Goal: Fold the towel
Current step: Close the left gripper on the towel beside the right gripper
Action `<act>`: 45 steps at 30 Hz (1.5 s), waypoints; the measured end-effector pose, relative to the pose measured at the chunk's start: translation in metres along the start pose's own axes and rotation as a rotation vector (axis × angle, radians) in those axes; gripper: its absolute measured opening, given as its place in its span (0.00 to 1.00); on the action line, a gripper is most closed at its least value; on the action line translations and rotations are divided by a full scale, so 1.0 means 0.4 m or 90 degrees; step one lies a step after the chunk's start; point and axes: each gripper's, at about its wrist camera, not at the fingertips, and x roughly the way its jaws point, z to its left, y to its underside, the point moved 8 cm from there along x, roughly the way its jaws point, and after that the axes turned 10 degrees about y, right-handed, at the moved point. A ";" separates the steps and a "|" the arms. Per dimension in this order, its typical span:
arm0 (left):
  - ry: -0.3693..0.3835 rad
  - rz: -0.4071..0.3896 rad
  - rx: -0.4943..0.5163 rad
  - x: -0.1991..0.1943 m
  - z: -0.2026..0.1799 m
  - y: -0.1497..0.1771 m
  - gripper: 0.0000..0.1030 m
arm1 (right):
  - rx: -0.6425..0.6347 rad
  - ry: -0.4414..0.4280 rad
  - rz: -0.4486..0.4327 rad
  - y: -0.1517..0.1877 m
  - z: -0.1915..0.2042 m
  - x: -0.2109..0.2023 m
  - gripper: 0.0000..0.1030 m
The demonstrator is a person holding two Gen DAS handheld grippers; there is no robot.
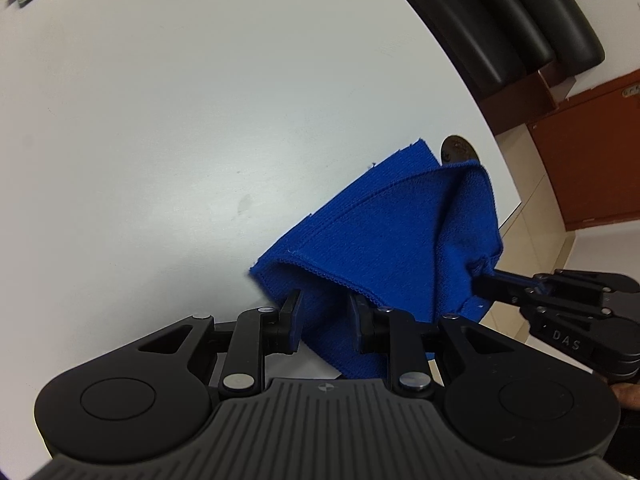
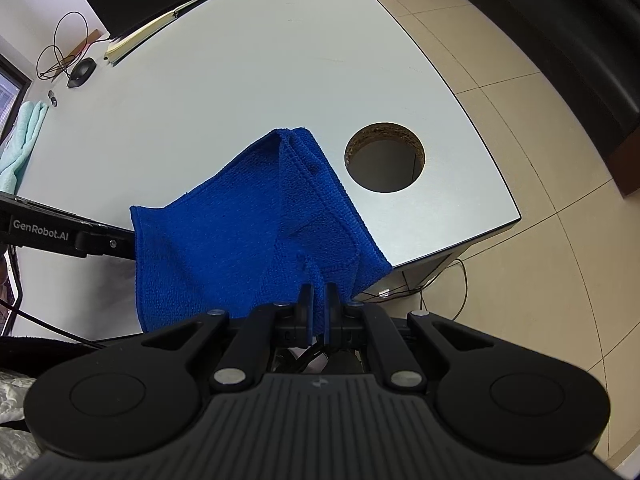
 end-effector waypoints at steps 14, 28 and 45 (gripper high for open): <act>0.040 -0.020 -0.081 -0.038 0.011 0.014 0.25 | -0.006 -0.012 -0.003 -0.009 -0.011 -0.003 0.05; 0.037 -0.062 -0.138 -0.061 0.029 0.017 0.27 | -0.009 -0.012 -0.002 -0.012 -0.011 -0.003 0.05; 0.057 -0.043 -0.184 -0.056 0.049 0.027 0.28 | -0.004 -0.006 -0.001 -0.012 -0.011 -0.006 0.05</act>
